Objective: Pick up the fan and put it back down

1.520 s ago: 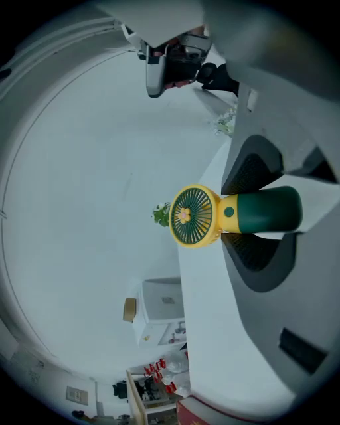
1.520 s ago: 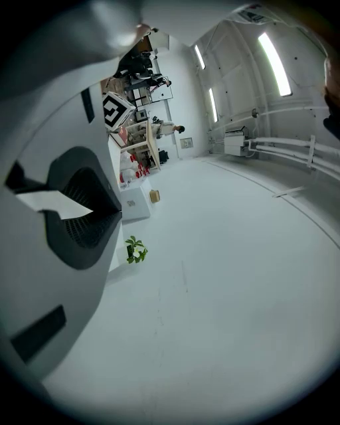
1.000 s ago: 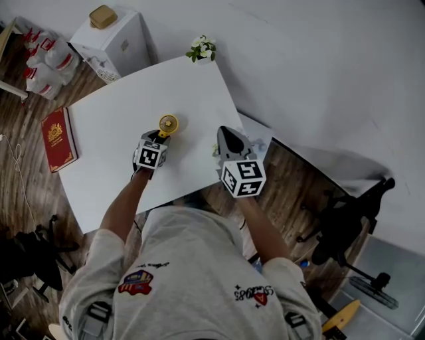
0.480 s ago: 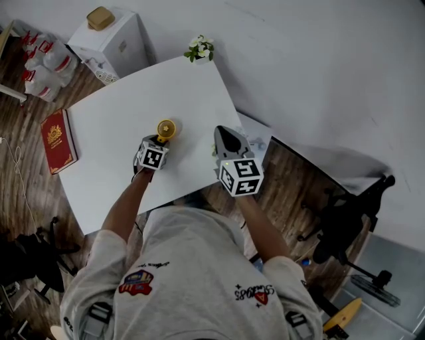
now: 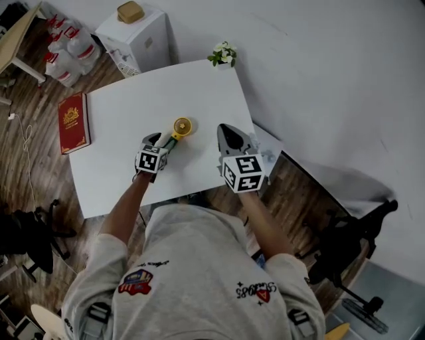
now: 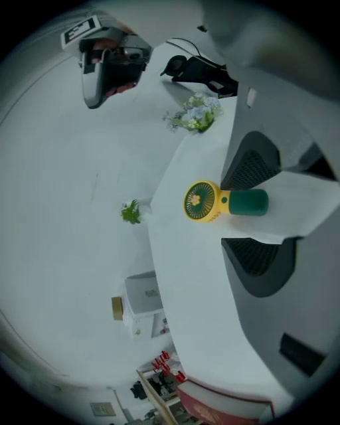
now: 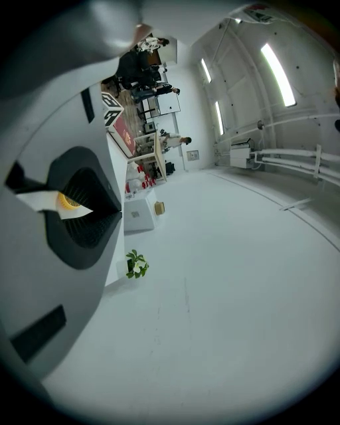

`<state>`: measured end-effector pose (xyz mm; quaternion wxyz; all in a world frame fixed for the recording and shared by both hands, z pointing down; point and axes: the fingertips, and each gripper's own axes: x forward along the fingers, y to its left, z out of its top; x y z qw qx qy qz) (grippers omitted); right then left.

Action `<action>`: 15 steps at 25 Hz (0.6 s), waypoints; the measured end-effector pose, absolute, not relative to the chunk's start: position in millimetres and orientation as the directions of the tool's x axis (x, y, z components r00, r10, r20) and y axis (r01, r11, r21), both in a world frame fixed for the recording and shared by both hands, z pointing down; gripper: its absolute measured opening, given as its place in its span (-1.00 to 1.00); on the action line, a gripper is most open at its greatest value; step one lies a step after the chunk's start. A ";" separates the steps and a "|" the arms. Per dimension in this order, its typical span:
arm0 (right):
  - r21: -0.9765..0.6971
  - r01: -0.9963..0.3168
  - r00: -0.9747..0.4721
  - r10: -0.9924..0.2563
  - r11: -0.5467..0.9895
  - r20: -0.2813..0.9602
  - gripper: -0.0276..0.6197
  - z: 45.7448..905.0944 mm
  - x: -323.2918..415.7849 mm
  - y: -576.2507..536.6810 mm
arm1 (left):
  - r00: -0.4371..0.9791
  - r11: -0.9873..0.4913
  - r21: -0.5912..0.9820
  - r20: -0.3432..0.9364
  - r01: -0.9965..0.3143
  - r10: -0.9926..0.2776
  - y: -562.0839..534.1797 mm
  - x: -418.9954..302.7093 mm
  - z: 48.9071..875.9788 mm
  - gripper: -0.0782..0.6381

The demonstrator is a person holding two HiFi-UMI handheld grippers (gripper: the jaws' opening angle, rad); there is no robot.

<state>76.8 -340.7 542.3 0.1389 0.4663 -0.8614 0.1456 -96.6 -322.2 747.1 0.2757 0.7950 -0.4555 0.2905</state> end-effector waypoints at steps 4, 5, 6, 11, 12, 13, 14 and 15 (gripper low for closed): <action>-0.110 -0.812 -0.572 -0.745 0.573 0.343 -0.94 528.7 53.7 -339.1 | 0.397 -0.389 0.162 0.638 -0.907 -0.660 -319.3 -124.3 703.8 -0.44; -0.106 -0.805 -0.582 -0.741 0.584 0.334 -0.94 524.3 49.4 -339.2 | 0.386 -0.376 0.155 0.623 -0.913 -0.680 -318.5 -131.2 693.1 -0.55; -0.100 -0.798 -0.592 -0.738 0.595 0.324 -0.94 519.8 45.5 -339.5 | 0.375 -0.363 0.149 0.608 -0.920 -0.700 -318.0 -137.7 682.2 -0.62; -0.067 -0.754 -0.642 -0.712 0.653 0.284 -0.94 498.9 26.6 -340.3 | 0.329 -0.302 0.137 0.505 -0.943 -0.798 -316.9 -160.1 620.4 -0.76; -0.067 -0.746 -0.651 -0.706 0.662 0.277 -0.94 495.9 23.1 -340.2 | 0.323 -0.297 0.131 0.477 -0.946 -0.817 -317.1 -162.7 606.1 -0.77; -0.067 -0.740 -0.659 -0.702 0.669 0.270 -0.94 492.9 20.1 -340.4 | 0.317 -0.295 0.121 0.448 -0.948 -0.836 -317.4 -165.1 591.4 -0.77; -0.069 -0.735 -0.666 -0.699 0.674 0.260 -0.94 489.2 17.6 -340.9 | 0.310 -0.292 0.110 0.418 -0.950 -0.854 -317.8 -167.5 576.4 -0.77; -0.070 -0.731 -0.671 -0.698 0.678 0.249 -0.94 484.7 15.7 -341.3 | 0.303 -0.287 0.099 0.388 -0.953 -0.870 -318.0 -170.0 561.3 -0.77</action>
